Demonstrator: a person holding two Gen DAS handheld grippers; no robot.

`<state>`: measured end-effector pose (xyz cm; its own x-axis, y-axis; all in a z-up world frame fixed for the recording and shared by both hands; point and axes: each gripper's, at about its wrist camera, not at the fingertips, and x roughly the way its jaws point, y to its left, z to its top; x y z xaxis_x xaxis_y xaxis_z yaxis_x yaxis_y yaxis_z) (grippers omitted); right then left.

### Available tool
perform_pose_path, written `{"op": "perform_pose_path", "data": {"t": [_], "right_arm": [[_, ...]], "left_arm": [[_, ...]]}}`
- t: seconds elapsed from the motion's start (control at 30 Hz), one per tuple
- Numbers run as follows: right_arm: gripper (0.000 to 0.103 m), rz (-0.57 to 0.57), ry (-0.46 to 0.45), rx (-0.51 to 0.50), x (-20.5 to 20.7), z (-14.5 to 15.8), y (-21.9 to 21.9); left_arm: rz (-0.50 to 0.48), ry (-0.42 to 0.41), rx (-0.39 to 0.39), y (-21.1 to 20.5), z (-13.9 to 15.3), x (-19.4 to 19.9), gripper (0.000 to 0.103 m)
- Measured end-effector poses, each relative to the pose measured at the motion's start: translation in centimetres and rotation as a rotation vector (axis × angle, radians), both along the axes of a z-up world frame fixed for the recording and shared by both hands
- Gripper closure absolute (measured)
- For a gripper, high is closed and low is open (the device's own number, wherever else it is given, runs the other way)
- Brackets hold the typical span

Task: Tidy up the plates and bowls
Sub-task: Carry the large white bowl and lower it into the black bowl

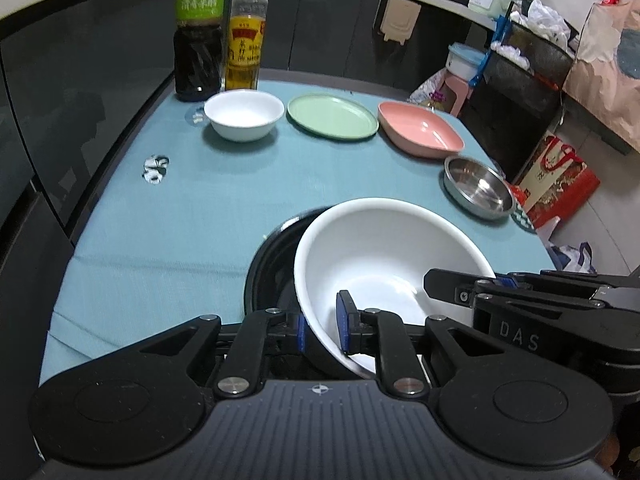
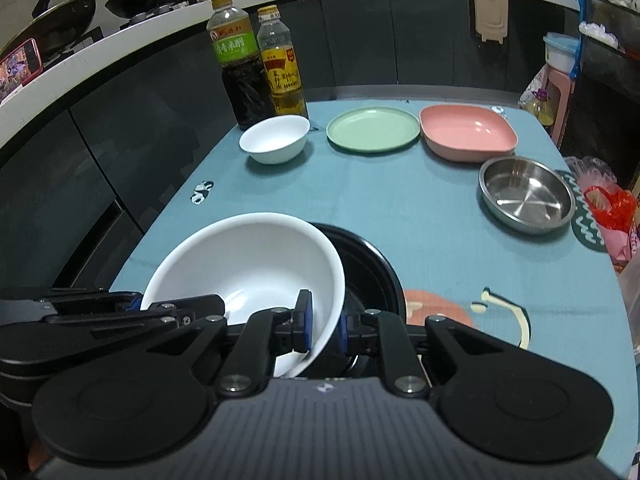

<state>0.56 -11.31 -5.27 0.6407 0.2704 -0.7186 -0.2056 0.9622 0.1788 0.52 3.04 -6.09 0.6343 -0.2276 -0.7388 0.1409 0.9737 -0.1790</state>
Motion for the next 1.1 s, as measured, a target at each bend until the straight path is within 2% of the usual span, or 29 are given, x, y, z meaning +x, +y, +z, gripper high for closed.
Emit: {"op": "perform_pose_path", "data": {"t": [0.6, 1.1], "right_arm": [[0.089, -0.004, 0.066, -0.001, 0.7, -2.3, -0.2], [0.089, -0.019, 0.073, -0.014, 1.4, -3.0, -0.4]], "left_arm": [[-0.008, 0.082, 0.021, -0.5, -2.4, 1.0, 0.088], [0.003, 0.115, 0.037, -0.5, -3.3, 2.1, 0.089]]}}
